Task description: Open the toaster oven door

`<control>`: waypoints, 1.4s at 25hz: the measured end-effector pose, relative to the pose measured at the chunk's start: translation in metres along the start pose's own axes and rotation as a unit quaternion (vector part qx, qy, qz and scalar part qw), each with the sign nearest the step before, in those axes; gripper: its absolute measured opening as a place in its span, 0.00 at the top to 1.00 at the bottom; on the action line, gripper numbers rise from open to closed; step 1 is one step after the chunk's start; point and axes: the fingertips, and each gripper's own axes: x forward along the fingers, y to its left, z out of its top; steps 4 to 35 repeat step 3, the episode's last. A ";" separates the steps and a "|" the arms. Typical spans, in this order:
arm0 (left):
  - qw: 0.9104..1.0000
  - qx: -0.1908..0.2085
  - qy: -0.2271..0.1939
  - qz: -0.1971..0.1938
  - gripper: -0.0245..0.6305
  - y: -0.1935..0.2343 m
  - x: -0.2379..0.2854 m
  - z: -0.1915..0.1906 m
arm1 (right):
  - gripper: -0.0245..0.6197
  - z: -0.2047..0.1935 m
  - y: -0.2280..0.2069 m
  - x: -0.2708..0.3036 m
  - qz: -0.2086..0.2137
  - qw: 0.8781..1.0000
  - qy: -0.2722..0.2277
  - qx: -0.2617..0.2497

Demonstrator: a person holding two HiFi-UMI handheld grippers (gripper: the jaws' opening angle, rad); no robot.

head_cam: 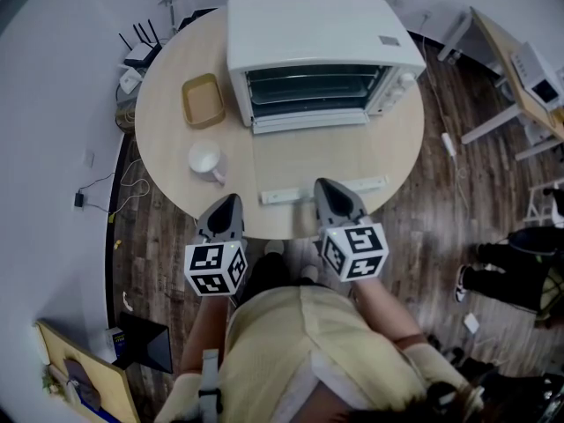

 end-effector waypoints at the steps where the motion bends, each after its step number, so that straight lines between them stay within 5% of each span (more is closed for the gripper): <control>1: 1.000 0.000 0.000 0.000 0.96 0.000 0.001 0.000 | 0.96 -0.001 0.000 0.000 0.000 1.000 0.001 0.000; 35: 1.000 0.001 0.001 -0.001 0.96 0.000 0.002 0.000 | 0.96 -0.001 -0.001 0.001 0.000 1.000 0.002 0.001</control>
